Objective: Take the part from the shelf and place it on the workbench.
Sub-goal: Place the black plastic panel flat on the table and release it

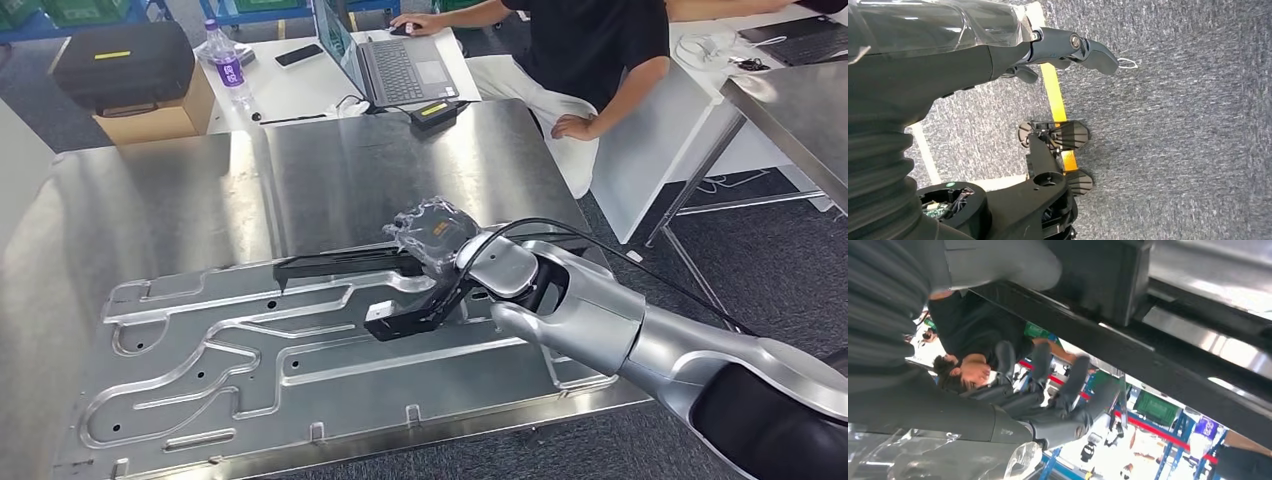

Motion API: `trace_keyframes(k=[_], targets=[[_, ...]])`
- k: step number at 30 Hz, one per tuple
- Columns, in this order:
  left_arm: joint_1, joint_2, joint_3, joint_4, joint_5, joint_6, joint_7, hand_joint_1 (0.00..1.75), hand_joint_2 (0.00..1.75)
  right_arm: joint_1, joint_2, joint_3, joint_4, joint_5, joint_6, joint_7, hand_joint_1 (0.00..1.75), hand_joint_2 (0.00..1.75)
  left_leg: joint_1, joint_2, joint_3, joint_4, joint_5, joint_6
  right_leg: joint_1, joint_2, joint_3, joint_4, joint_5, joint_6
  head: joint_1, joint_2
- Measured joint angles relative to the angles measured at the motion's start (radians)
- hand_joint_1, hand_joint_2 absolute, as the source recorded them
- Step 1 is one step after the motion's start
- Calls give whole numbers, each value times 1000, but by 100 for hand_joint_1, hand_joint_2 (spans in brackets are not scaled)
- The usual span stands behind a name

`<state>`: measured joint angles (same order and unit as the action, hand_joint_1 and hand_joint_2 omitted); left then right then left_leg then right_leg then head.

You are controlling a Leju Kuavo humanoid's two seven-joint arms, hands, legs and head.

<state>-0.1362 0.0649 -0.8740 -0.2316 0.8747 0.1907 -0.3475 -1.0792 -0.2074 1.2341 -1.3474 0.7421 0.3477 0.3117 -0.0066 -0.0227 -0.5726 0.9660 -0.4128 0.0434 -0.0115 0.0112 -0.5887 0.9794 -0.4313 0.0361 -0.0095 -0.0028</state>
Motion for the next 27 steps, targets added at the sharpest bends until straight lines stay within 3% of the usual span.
trace_keyframes(k=[2,6,15,20,24,27], targets=[[0,0,0,0,0,0,1,0,175,3,-4,0,0,0,0,0,0,175,0,0,0,0,0,0,0,0,0,0,0,0,0,0],[0,0,0,0,-2,-2,10,0,0,6,-9,0,-1,1,1,-2,0,175,0,0,0,0,0,0,0,0,0,0,0,0,0,0],[0,0,0,0,-30,35,33,0,0,29,-25,-14,-15,12,1,-3,0,175,1,0,0,0,0,0,0,0,0,0,0,0,0,0],[0,0,0,0,-37,73,89,0,0,38,-33,-24,-24,-7,7,3,0,175,1,0,0,0,0,0,0,0,0,0,0,0,0,0],[2,0,0,0,-37,84,123,0,0,63,-35,-43,-24,-160,11,35,0,175,1,0,0,0,0,0,0,0,1,0,0,0,0,0],[2,0,0,0,-36,89,131,0,0,89,-37,-77,-24,-412,4,79,0,175,1,0,0,0,0,0,0,0,1,0,0,0,0,0]])
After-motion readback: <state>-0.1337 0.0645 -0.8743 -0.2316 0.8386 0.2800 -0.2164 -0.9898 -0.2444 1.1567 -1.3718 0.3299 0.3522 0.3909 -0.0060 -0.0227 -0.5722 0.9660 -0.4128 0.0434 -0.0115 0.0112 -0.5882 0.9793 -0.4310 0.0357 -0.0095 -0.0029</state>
